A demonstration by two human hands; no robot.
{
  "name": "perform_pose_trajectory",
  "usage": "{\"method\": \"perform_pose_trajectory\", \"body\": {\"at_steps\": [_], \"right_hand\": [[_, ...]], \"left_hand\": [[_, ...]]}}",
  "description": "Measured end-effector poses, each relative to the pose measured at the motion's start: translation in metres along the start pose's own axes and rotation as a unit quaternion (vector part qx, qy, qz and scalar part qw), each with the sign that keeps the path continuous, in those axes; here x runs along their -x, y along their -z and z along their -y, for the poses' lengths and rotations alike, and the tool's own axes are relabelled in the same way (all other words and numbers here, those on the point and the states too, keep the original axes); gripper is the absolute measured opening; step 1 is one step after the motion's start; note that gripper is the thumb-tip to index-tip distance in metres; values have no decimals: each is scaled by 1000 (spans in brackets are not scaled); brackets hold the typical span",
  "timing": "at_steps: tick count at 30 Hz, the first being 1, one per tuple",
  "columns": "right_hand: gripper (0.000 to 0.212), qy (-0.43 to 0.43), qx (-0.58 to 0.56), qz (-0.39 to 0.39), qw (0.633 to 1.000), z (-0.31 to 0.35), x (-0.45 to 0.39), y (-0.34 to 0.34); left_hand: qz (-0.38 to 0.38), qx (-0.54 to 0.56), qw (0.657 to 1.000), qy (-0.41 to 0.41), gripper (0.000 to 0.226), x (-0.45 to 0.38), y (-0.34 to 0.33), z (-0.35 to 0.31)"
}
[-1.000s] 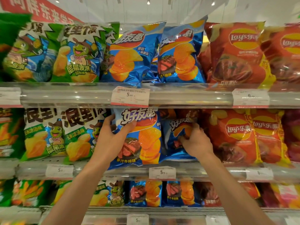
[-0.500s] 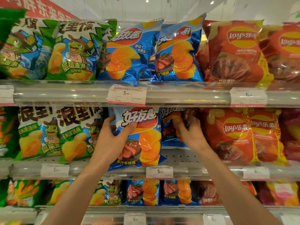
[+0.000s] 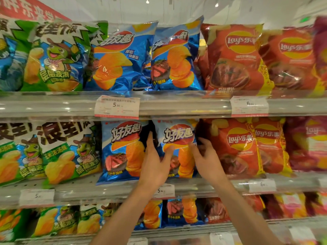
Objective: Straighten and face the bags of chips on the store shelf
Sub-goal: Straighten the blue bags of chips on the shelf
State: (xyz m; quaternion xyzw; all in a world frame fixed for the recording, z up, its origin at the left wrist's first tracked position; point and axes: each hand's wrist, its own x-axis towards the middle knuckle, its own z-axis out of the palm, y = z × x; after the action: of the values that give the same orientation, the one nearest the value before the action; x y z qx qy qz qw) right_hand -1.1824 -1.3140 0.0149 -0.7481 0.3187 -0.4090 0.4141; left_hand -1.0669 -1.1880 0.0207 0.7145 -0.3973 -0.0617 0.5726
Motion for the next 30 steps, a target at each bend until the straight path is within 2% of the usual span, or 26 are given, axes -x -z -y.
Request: {"method": "perform_pose_trajectory", "body": {"at_steps": [3, 6, 10, 13, 18, 20, 24, 27, 30], "right_hand": [[60, -20, 8, 23, 999, -7, 5, -4], [57, -6, 9, 42, 999, -6, 4, -4], [49, 16, 6, -11, 1000, -2, -2, 0], [36, -4, -5, 10, 1000, -9, -1, 0], [27, -14, -34, 22, 999, -15, -2, -1], [33, -26, -31, 31, 999, -16, -4, 0], [60, -78, -26, 56, 995, -9, -17, 8], [93, -111, -6, 64, 992, 1, -35, 6], [93, -128, -48, 64, 989, 8, -44, -4]], "left_hand": [[-23, -9, 999, -27, 71, 9, -7, 7], [-25, 10, 999, -20, 61, 4, -10, 5], [-8, 58, 998, 30, 66, -7, -19, 0], [1, 79, 993, 91, 77, -13, -28, 2], [-32, 112, 989, 93, 78, -17, -33, 6], [-38, 102, 990, 88, 77, -19, -33, 9], [-53, 61, 995, 65, 82, -28, -31, 10], [-13, 93, 988, 121, 94, -43, -28, 5], [18, 93, 985, 147, 90, -52, -27, 3]]}}
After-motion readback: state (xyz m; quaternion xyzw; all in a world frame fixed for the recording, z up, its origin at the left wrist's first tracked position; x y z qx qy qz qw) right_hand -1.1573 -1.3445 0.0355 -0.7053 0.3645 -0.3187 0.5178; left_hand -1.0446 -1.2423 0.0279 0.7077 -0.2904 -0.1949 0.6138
